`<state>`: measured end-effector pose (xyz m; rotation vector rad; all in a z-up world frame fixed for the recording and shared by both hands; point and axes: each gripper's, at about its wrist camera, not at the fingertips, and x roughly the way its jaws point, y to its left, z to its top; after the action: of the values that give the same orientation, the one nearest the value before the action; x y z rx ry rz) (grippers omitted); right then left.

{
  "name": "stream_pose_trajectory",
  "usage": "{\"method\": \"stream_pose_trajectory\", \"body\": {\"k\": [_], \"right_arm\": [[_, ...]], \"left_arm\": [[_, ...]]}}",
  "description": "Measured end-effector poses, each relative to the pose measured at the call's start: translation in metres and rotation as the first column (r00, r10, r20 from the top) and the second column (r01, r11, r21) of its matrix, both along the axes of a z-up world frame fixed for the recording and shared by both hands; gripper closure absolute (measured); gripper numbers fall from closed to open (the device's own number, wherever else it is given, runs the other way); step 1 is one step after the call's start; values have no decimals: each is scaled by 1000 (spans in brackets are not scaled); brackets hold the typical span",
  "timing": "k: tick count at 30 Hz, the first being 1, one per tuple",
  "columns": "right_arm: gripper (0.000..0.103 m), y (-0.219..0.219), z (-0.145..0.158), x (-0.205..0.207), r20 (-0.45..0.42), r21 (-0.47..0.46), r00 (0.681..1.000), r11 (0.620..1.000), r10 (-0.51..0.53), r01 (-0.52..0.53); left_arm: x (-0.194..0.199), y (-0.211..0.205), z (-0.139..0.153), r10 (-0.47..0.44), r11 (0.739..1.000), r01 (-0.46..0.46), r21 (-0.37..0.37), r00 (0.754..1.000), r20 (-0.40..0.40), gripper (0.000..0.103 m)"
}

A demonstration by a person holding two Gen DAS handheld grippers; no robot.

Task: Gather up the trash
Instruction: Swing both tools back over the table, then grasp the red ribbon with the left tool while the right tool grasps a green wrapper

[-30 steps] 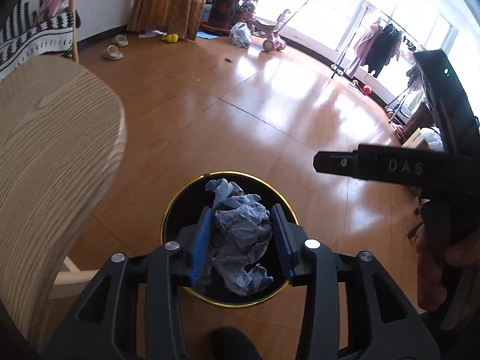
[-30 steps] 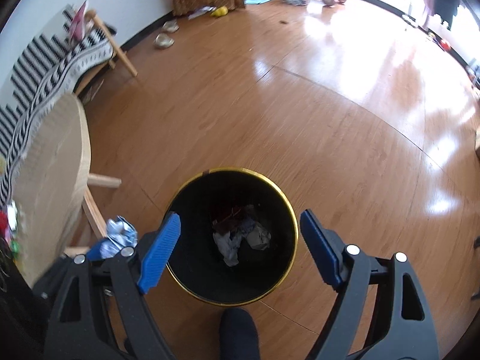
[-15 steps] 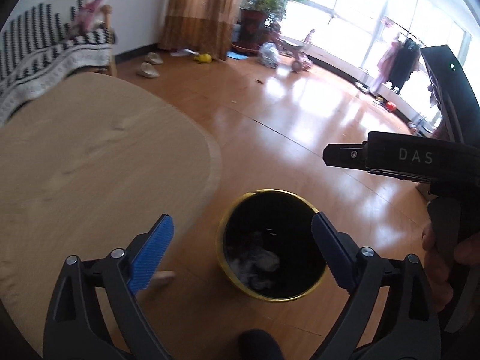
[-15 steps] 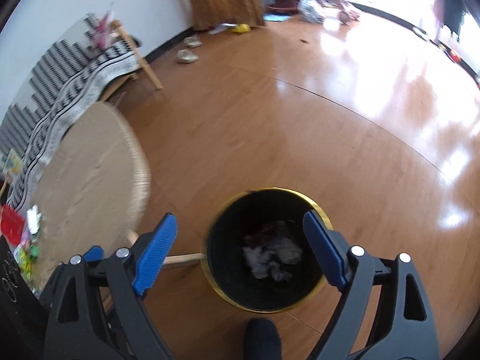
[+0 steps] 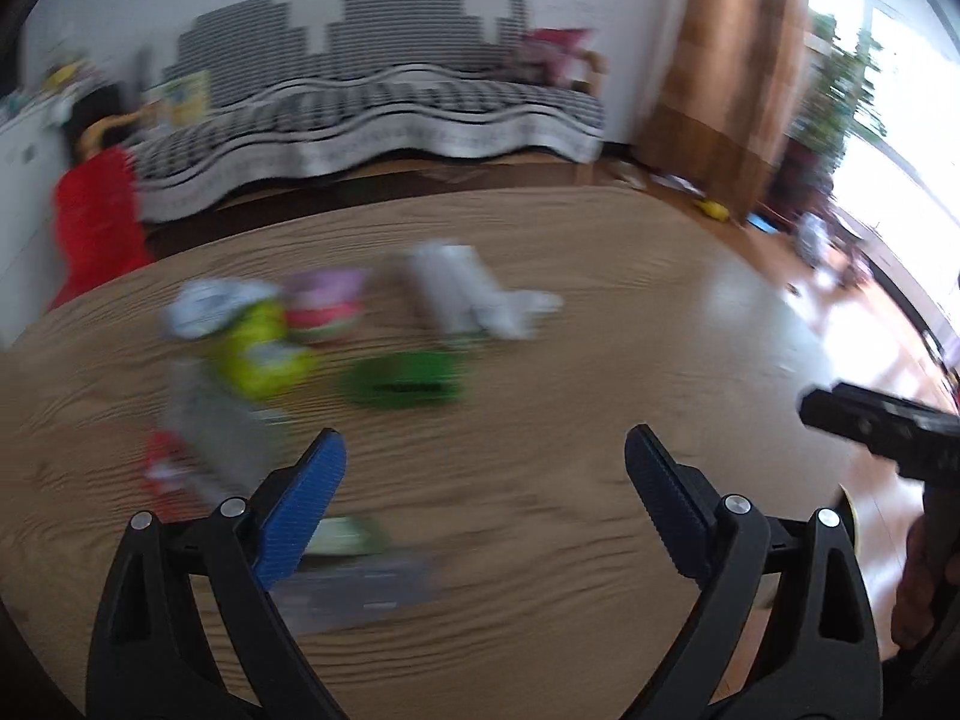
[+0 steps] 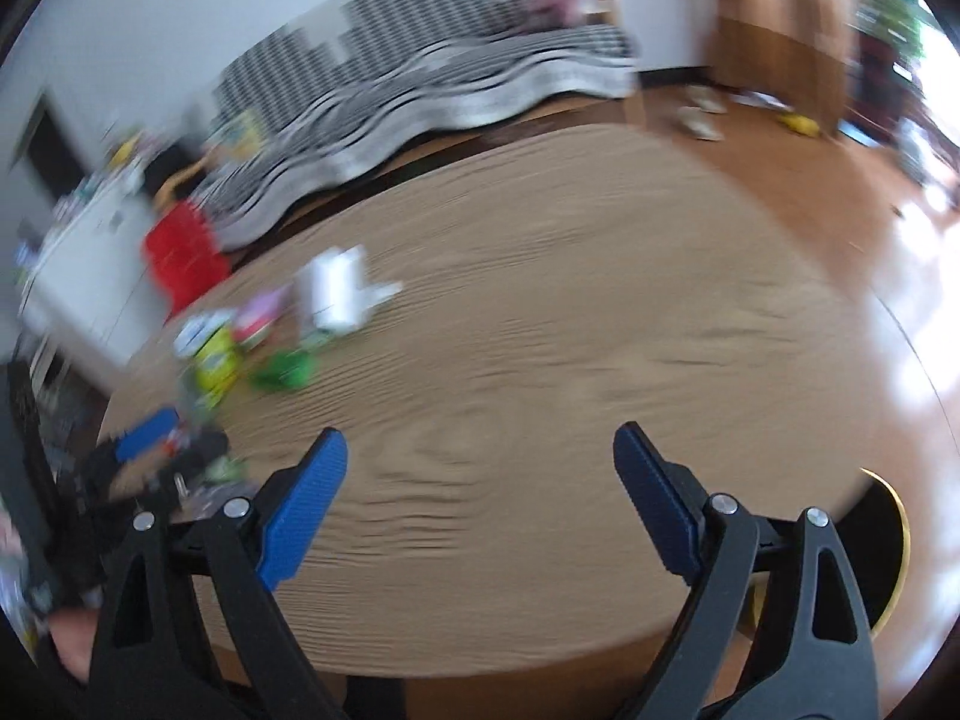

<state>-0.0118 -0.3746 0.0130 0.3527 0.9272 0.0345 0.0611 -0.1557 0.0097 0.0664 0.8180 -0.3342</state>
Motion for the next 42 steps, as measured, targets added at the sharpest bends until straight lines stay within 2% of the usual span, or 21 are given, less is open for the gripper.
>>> {"method": "stream_pose_trajectory", "body": {"k": [2,5,8,11,15,19,21,26,27,28,31,33,35,36,42], "right_arm": [[16,44,-7,16,-12,-1,996,996,85,-85],[16,93,-16,32,-21,-27,984,983,179,-179],[16,127,-25,42,-28,-50,968,967,250,-251],[16,144,-32,47,-39,-48,957,956,287,-289],[16,164,-40,55,-53,-44,950,950,307,-309],[16,172,-46,61,-63,-35,946,947,318,-321],[16,175,-49,66,-68,-37,944,944,324,-327],[16,178,-51,74,-70,-29,938,939,341,-343],[16,179,-51,76,-66,-27,937,938,344,-346],[16,182,-51,80,-62,-24,936,937,347,-349],[17,191,-50,91,-47,-15,929,930,367,-368],[17,197,-52,99,-51,1,922,924,383,-383],[19,205,-54,108,-53,19,914,915,403,-403],[20,210,-55,112,-55,21,909,911,413,-413],[26,233,-72,144,-86,57,900,904,427,-424]], "left_arm": [[11,54,-3,108,994,-108,16,994,-9,12],[22,114,-12,217,976,-215,42,976,-31,12],[25,162,-22,270,962,-267,52,962,-51,12],[32,186,-32,284,957,-279,76,956,-72,12],[52,204,-46,327,941,-316,125,941,-83,13],[74,206,-54,335,941,-328,84,938,-87,15],[78,201,-61,319,947,-313,69,943,-99,15],[84,190,-74,263,963,-254,89,958,-109,20],[83,188,-75,251,966,-242,87,962,-110,25],[82,187,-76,239,970,-230,83,965,-111,35],[80,181,-79,213,975,-205,82,971,-108,50],[76,174,-79,179,982,-170,86,979,-99,73],[72,168,-78,152,985,-142,94,983,-102,89],[69,167,-78,145,986,-135,99,984,-104,94],[55,184,-51,208,977,-204,63,976,-68,94]]}}
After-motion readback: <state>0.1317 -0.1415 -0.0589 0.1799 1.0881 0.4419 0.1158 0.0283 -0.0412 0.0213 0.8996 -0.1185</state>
